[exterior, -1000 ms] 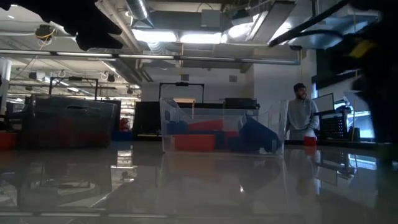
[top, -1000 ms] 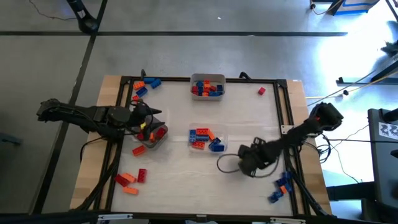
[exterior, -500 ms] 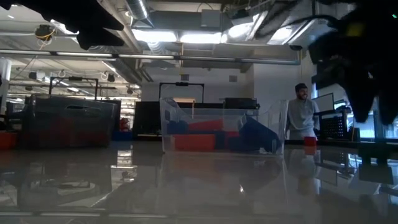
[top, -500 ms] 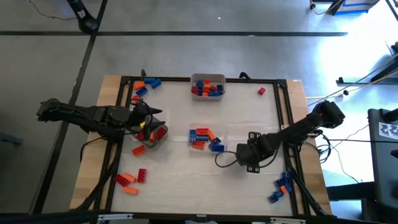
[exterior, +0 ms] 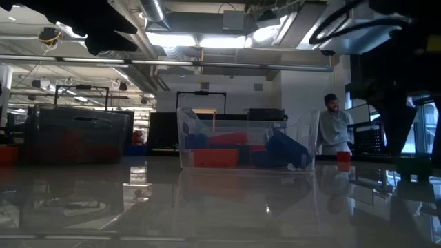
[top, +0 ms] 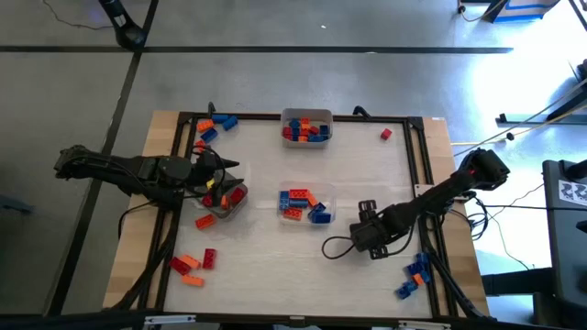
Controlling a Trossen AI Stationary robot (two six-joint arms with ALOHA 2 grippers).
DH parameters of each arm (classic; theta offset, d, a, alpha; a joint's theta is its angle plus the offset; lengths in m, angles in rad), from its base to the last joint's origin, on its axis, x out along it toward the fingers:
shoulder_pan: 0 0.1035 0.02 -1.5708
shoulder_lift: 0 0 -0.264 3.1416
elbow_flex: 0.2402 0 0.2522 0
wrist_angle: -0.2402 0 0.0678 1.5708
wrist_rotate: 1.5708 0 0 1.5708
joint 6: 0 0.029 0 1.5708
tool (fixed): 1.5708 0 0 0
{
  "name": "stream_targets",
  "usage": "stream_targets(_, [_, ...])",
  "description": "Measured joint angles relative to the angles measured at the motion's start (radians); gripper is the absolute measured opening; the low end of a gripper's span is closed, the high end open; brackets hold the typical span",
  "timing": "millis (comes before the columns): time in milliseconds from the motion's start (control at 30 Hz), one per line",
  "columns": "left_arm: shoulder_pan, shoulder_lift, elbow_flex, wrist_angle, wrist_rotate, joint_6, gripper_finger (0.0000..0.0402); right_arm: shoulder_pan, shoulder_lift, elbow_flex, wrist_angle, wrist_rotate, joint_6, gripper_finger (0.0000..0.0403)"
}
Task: Sort blocks by size
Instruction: Put the green curved game piece into the black bin
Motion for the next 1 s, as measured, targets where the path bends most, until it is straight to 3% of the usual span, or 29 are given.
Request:
stream_targets(367, [0.0,0.0,0.0,0.0,0.0,-0.001,0.0265,0.0,-0.006,-0.106,0.086,0.0,0.029,0.0237])
stream_targets(767, [0.0,0.0,0.0,-0.006,0.0,0.0,0.0265,0.001,-0.004,-0.108,0.102,-0.015,0.113,0.0146])
stream_targets(1000, [0.0,0.0,0.0,-0.001,0.0,-0.005,0.0265,-0.001,-0.004,-0.051,0.069,0.001,0.184,0.0142])
